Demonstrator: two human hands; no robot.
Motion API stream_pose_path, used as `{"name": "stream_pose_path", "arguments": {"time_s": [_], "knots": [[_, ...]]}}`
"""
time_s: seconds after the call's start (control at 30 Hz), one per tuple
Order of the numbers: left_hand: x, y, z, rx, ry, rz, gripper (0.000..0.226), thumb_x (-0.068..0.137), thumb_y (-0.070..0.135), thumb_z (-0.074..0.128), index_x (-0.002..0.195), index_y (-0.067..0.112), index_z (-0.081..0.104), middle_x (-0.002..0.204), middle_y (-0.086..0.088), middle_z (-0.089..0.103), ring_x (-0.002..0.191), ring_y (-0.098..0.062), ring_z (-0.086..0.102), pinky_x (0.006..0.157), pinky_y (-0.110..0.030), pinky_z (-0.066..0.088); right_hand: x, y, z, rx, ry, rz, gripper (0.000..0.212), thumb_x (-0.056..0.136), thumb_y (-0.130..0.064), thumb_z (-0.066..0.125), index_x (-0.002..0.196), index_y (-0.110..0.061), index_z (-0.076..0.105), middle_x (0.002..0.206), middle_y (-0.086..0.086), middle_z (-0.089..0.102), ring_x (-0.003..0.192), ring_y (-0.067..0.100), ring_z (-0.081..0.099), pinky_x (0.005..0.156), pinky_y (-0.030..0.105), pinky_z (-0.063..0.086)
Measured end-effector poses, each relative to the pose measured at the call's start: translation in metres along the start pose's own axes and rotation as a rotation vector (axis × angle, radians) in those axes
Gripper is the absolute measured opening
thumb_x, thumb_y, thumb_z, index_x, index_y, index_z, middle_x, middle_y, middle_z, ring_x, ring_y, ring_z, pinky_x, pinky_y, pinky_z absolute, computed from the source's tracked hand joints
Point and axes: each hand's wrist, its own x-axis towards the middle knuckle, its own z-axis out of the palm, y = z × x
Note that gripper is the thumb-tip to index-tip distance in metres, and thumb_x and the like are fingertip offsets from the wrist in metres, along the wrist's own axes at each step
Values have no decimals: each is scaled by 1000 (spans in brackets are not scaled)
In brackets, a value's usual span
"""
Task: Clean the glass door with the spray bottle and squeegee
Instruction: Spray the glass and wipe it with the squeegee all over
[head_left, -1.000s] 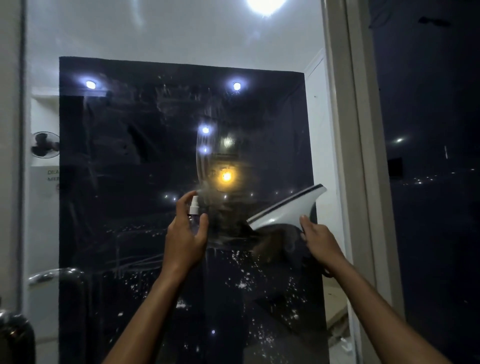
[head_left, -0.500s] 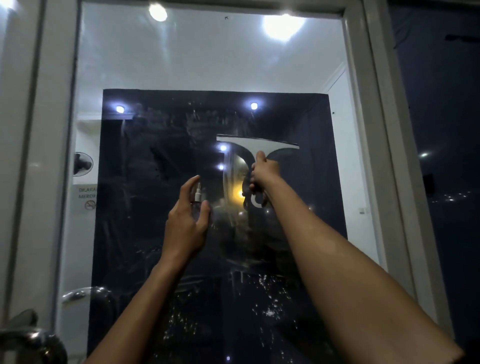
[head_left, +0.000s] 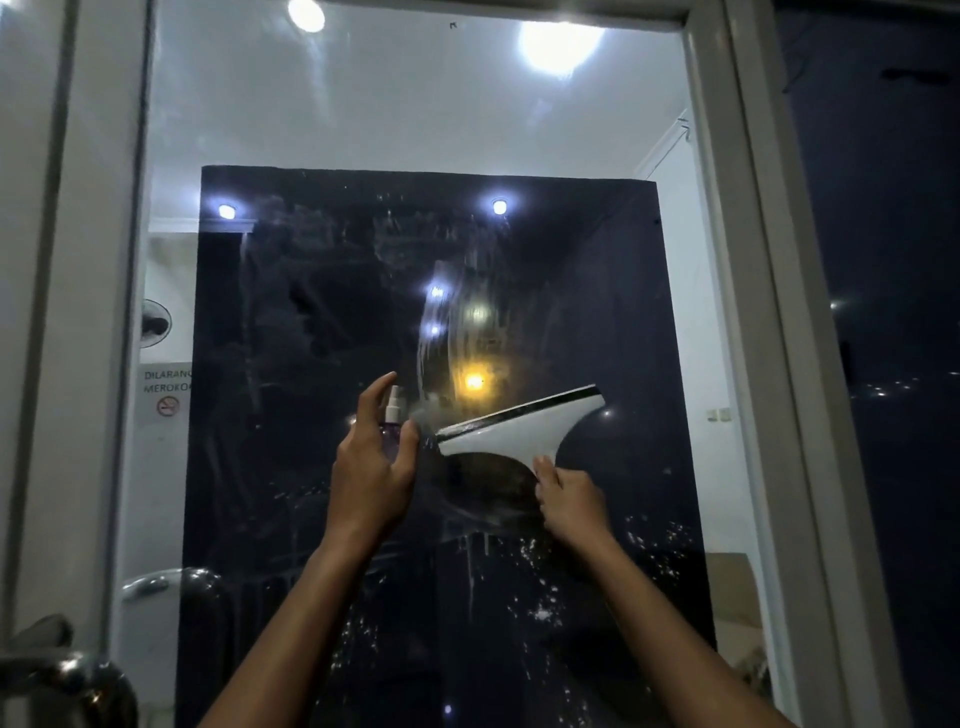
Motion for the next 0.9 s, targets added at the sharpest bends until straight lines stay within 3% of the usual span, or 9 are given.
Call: {"name": "stream_pose_path", "arguments": {"time_s": [0.1,0.2,0.3,0.4,0.57,0.63,0.73,0.9], "knots": [[-2,1,-2,0,-3,-13,49,99,30,57,142,43,39,90,2,64,68,-6,56,59,-25,39,-2,-8,-14,-79,51,-147,57,105,-48,39,60,-16,54,61,-3,58,59,14,56,55,28,40],[4,3,-4,-9,-3,-9,49,99,29,56,143,43,38,84,4,62,67,-10,58,57,-26,40,12,-35,-12,-288,-32,-332,60,101,-61,35,58,-22,53,61,-5,55,58,16,54,55,30,37],[8,5,-5,-5,0,3,50,100,28,56,143,43,37,88,8,63,72,-9,62,58,-24,42,35,-64,4,-638,-242,-419,66,93,-76,29,85,-26,71,86,-3,66,77,18,58,65,34,41],[7,3,-3,-6,4,-8,49,101,27,56,143,43,37,91,5,64,71,-10,61,59,-25,43,56,-69,-3,-798,-345,-372,74,86,-85,25,110,-33,71,111,2,70,97,24,63,77,41,45],[-3,1,4,-13,-11,-14,48,100,30,55,143,42,39,89,3,64,66,-10,58,59,-26,40,79,-35,-73,-957,-316,-244,78,86,-86,22,132,-37,62,142,4,58,128,32,55,102,48,45],[-6,3,8,-24,-26,-27,48,101,27,56,144,41,39,102,0,68,78,-19,65,64,-27,44,85,-18,-109,-958,-305,-159,79,89,-83,25,135,-30,61,143,9,57,128,33,55,101,43,45],[-7,7,12,-33,-35,-36,49,101,25,57,143,41,39,101,10,64,83,-12,65,63,-26,45,86,9,-164,-943,-255,-10,88,87,-82,27,129,-16,65,134,16,62,115,33,61,84,34,43],[-12,16,19,-24,-59,-19,46,101,23,56,141,39,39,106,3,68,75,-12,64,61,-30,49,69,30,-207,-921,-184,54,96,70,-90,18,111,-21,70,119,6,69,98,25,62,90,40,51]]}}
